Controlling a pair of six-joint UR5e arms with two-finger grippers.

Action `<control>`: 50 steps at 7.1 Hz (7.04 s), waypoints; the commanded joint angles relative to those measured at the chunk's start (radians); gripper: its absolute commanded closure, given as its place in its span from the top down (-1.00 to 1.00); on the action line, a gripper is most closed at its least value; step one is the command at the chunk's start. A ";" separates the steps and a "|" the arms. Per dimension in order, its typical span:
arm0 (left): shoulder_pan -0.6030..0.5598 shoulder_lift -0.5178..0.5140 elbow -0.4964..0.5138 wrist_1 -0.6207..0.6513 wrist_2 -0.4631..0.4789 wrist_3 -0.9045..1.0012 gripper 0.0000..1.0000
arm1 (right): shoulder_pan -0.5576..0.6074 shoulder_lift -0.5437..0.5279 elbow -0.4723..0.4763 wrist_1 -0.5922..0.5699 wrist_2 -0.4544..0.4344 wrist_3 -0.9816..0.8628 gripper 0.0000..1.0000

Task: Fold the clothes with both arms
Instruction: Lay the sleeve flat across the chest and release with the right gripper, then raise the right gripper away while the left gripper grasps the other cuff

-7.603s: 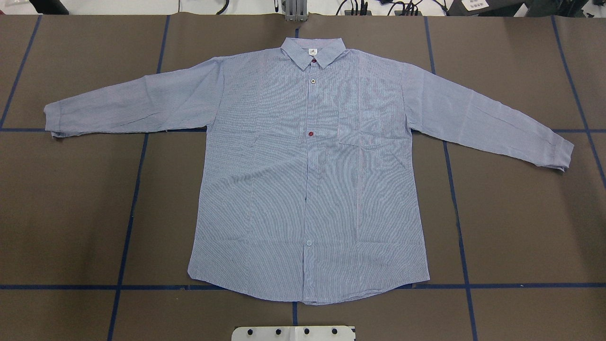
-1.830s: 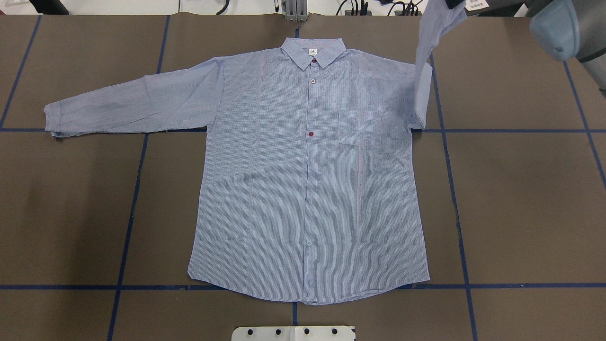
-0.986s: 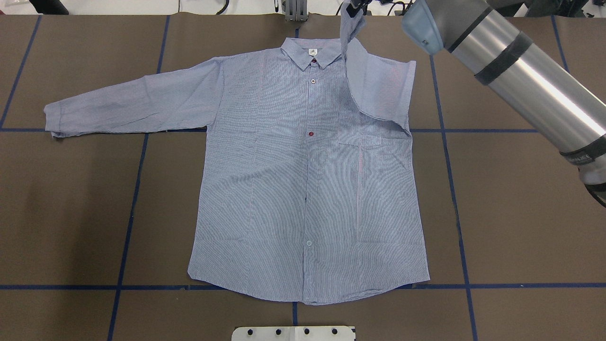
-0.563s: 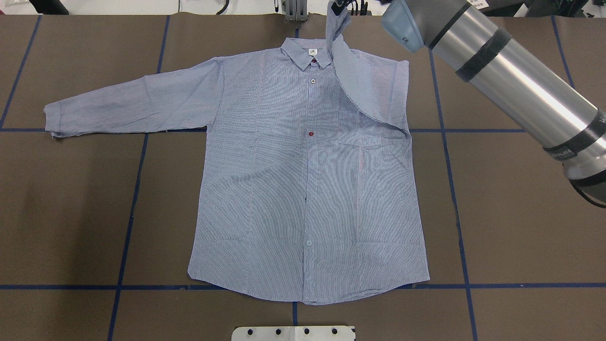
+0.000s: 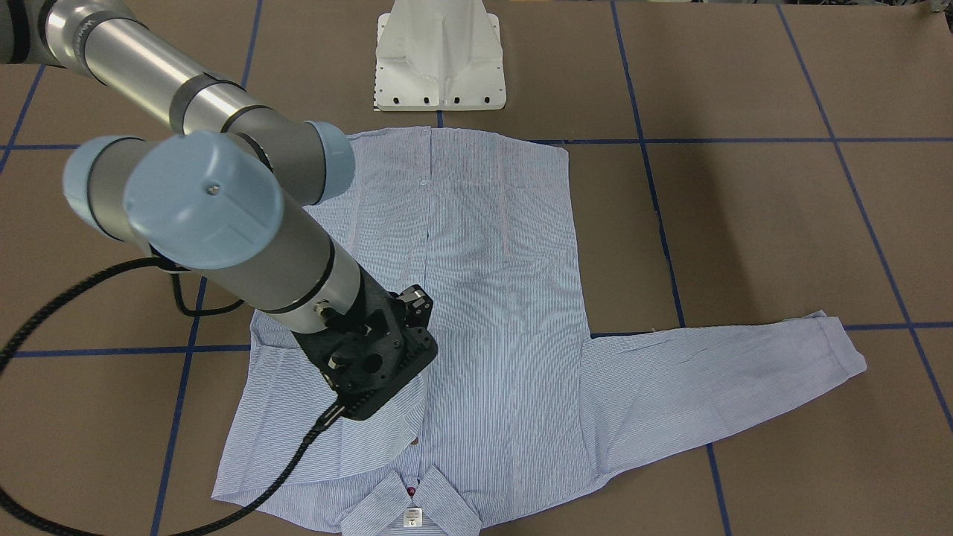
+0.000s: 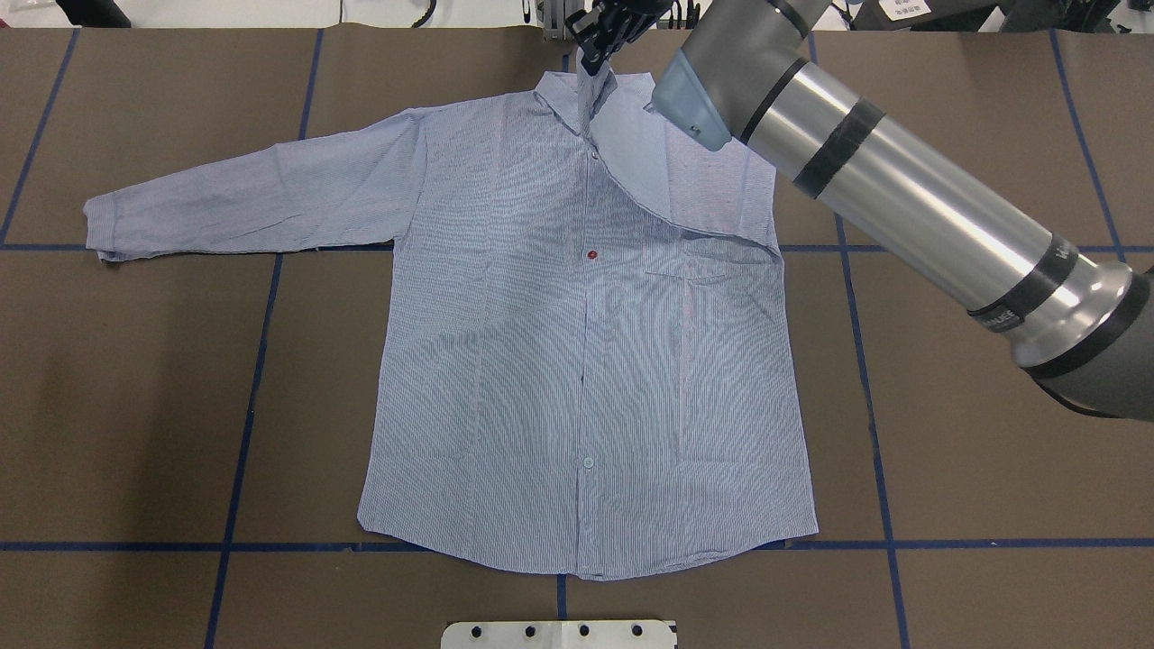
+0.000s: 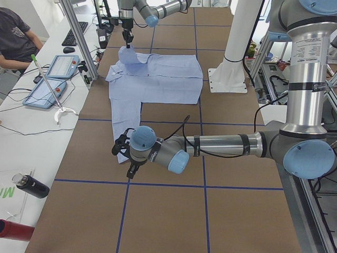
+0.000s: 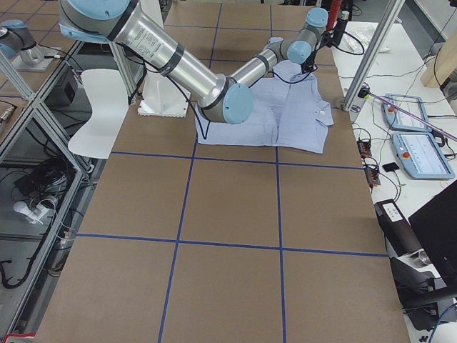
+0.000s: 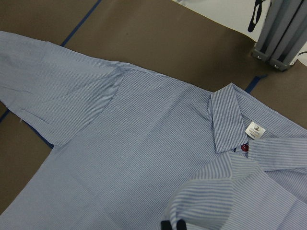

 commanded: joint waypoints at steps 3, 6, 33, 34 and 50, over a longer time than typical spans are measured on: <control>0.000 0.002 0.004 -0.002 0.000 0.000 1.00 | -0.179 0.158 -0.352 0.195 -0.344 0.048 -1.00; 0.000 0.002 0.005 -0.002 0.000 0.000 1.00 | -0.237 0.174 -0.380 0.234 -0.469 0.095 -0.68; 0.440 -0.238 0.344 -0.371 0.452 -0.781 0.25 | 0.031 -0.286 0.589 -0.712 -0.161 0.143 0.99; 0.442 -0.239 0.344 -0.371 0.452 -0.782 0.22 | 0.031 -0.287 0.587 -0.712 -0.162 0.141 0.99; 0.272 -0.295 -0.043 -0.031 0.219 -0.778 -1.00 | 0.131 -0.572 0.785 -0.740 -0.127 0.111 0.99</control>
